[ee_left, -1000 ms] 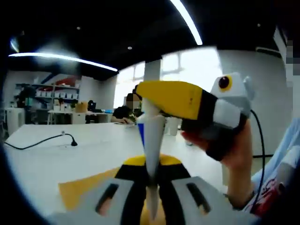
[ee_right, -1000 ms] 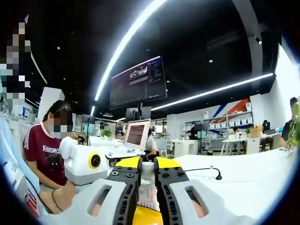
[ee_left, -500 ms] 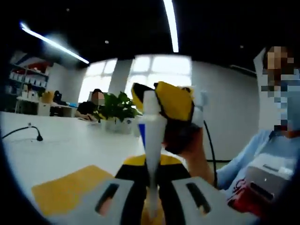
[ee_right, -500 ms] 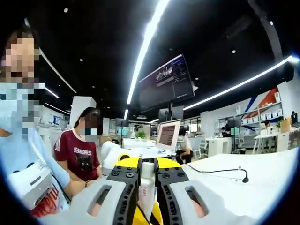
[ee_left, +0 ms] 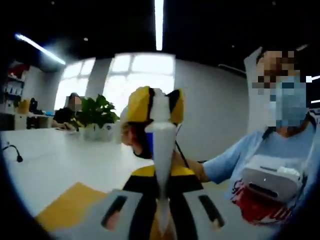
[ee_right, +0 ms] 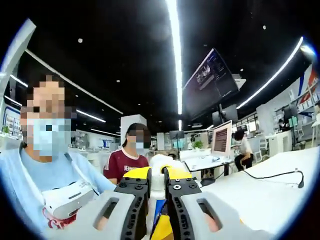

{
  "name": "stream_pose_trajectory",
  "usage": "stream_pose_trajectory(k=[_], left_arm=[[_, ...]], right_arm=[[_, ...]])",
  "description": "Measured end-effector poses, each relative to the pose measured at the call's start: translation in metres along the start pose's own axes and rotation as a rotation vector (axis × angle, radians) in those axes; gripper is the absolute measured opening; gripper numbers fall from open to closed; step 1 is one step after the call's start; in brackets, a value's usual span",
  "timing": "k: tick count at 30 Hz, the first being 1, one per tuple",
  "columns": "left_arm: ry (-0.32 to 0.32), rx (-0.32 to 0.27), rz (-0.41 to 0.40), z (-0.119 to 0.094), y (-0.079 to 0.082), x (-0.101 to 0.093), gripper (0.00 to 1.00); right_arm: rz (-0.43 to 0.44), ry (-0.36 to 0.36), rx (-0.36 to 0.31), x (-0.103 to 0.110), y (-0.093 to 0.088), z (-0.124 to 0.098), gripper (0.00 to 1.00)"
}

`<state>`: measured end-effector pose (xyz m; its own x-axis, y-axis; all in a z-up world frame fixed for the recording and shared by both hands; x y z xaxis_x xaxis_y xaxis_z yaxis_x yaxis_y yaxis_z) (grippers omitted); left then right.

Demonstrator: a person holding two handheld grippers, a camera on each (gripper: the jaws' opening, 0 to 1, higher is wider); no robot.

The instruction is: Pick up the toothpaste unscrew the cap squeeze it onto the small board screw the cap back on and return it to the table

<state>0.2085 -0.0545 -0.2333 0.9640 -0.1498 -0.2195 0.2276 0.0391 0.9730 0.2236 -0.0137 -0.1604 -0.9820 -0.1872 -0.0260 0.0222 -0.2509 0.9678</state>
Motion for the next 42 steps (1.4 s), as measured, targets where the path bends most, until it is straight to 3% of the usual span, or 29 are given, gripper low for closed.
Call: stream_pose_trajectory(k=[3,7,10,13,19,30,34,36,38,40,41,42], left_arm=[[-0.016,0.002,-0.016,0.002,0.0,0.007,0.05],[-0.045,0.036,-0.006,0.006,-0.004,0.01,0.05],[0.003,0.062,0.001,0.009,-0.004,0.024,0.05],[0.007,0.065,-0.008,0.01,-0.005,0.03,0.05],[-0.016,0.06,0.003,0.012,-0.008,0.023,0.05],[0.008,0.068,0.035,0.008,-0.002,0.021,0.06],[0.036,0.057,0.02,0.007,-0.001,0.027,0.05],[0.071,0.053,0.001,0.004,0.0,0.033,0.05],[0.145,0.053,0.007,0.0,0.002,0.042,0.05],[0.23,0.051,0.04,-0.007,0.005,0.052,0.05],[0.308,0.038,0.078,-0.012,0.009,0.061,0.05],[0.332,0.04,0.089,-0.014,0.01,0.064,0.05]], right_arm=[[0.01,0.009,0.002,-0.005,-0.001,-0.004,0.09],[0.038,0.075,0.002,-0.012,-0.002,-0.012,0.09],[0.022,0.08,-0.006,-0.021,-0.004,-0.02,0.1],[0.029,0.075,-0.022,-0.026,-0.006,-0.024,0.1],[0.038,0.117,-0.053,-0.015,-0.006,-0.022,0.1],[0.054,0.15,-0.075,-0.01,0.0,-0.023,0.1],[0.052,0.108,-0.061,-0.015,-0.002,-0.022,0.1],[0.03,0.04,-0.054,-0.024,-0.002,-0.023,0.1],[0.02,-0.031,-0.067,-0.034,0.001,-0.024,0.12],[0.096,-0.127,-0.104,-0.049,0.006,-0.028,0.19],[0.1,-0.152,-0.129,-0.052,0.009,-0.03,0.21],[0.106,-0.181,-0.147,-0.056,0.012,-0.032,0.24]])
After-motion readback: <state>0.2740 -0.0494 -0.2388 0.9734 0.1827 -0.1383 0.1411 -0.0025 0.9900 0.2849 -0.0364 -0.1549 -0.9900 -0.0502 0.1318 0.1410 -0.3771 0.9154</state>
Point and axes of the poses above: the point that each gripper's makers call its tool centre point, and the gripper's own axes: z roughly forward along the fingers, x roughly to its left, y roughly out of its top, the point moved 1 cm from there along -z, roughly backward along the fingers, and after that the axes turned 5 degrees about -z, right-handed, at the moved point
